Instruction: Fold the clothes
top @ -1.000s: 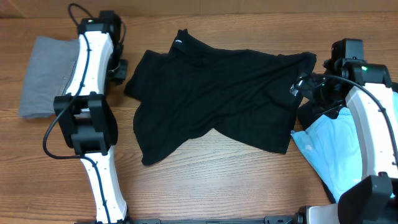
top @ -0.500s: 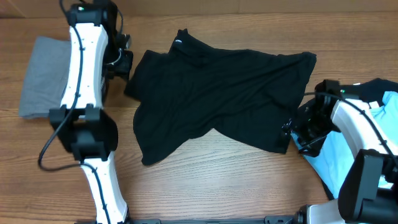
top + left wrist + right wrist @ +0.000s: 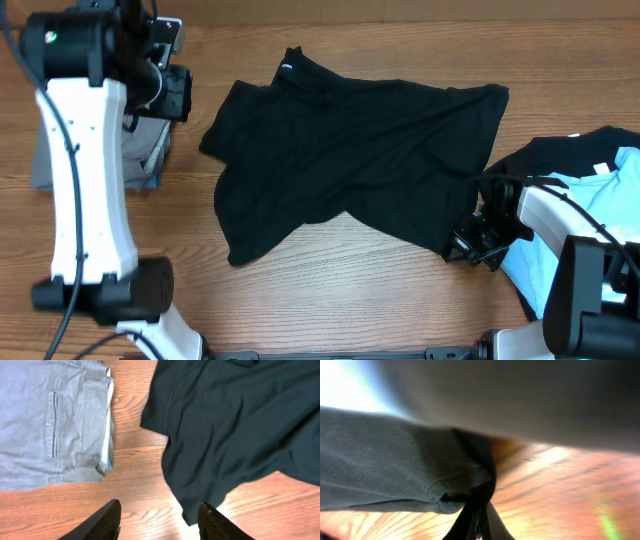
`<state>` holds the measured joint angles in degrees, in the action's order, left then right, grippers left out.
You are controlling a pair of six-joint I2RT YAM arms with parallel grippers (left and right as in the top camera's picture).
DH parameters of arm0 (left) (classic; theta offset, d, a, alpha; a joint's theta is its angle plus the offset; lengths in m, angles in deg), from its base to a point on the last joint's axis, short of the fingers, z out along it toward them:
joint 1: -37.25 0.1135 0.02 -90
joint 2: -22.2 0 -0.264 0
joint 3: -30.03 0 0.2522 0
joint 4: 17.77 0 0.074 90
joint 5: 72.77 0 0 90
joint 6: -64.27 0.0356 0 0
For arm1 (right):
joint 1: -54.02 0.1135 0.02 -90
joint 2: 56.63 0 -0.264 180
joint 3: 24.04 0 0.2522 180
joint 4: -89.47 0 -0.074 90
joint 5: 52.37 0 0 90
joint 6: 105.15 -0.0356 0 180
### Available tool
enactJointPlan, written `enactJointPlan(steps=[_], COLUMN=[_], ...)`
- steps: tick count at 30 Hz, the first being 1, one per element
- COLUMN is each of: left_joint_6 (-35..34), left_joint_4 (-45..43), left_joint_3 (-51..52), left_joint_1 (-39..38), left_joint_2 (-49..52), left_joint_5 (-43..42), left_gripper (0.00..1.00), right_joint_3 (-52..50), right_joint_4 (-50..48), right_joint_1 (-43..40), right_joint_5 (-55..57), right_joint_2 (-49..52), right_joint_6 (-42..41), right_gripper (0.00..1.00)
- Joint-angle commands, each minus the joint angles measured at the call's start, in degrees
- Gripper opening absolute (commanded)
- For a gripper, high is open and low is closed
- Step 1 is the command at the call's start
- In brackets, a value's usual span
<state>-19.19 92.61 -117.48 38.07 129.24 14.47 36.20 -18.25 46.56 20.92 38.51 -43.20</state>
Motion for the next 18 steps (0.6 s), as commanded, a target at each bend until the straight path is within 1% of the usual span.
enactJointPlan(steps=[1, 2, 4, 9, 13, 17, 18], left_joint_6=[-0.46, -1.09, -1.97, -2.54, -3.19, -4.31, -4.87], left_joint_4=[0.2, 0.2, 0.2, 0.2, -1.01, -6.32, -10.6], left_joint_3=[3.85, 6.32, 9.29, 19.76, 29.99, 42.34, 48.46], left_joint_1=[-0.11, -0.11, -0.11, -0.11, -0.11, -0.11, -0.11], left_joint_2=[-7.15, -8.94, -10.34, -11.21, -11.13, -11.13, -11.13], left_joint_5=[-0.87, -0.94, -1.44, -5.31, -6.27, -10.19, -13.18], left_gripper=[0.55, 0.57, 0.58, 0.59, 0.56, 0.55, 0.57], right_joint_3=[1.86, 2.82, 3.48, 3.8, 3.8, 3.8, 3.8], right_joint_4=[2.73, 4.28, 4.39, 3.08, 3.1, 2.62, 2.29], right_joint_1=[-2.8, -4.63, -6.95, -10.75, -10.88, -10.88, -10.88], right_joint_5=[10.97, 17.0, 21.07, 18.64, 18.56, 18.12, 18.08], right_joint_2=[-2.36, -3.65, -5.31, -7.65, -7.65, -7.65, -7.65], right_joint_6=[-4.15, -7.74, -10.23, -8.39, -6.01, -4.61, -4.46], right_gripper=[0.04, 0.04, 0.04, 0.04, 0.04, 0.04, 0.04])
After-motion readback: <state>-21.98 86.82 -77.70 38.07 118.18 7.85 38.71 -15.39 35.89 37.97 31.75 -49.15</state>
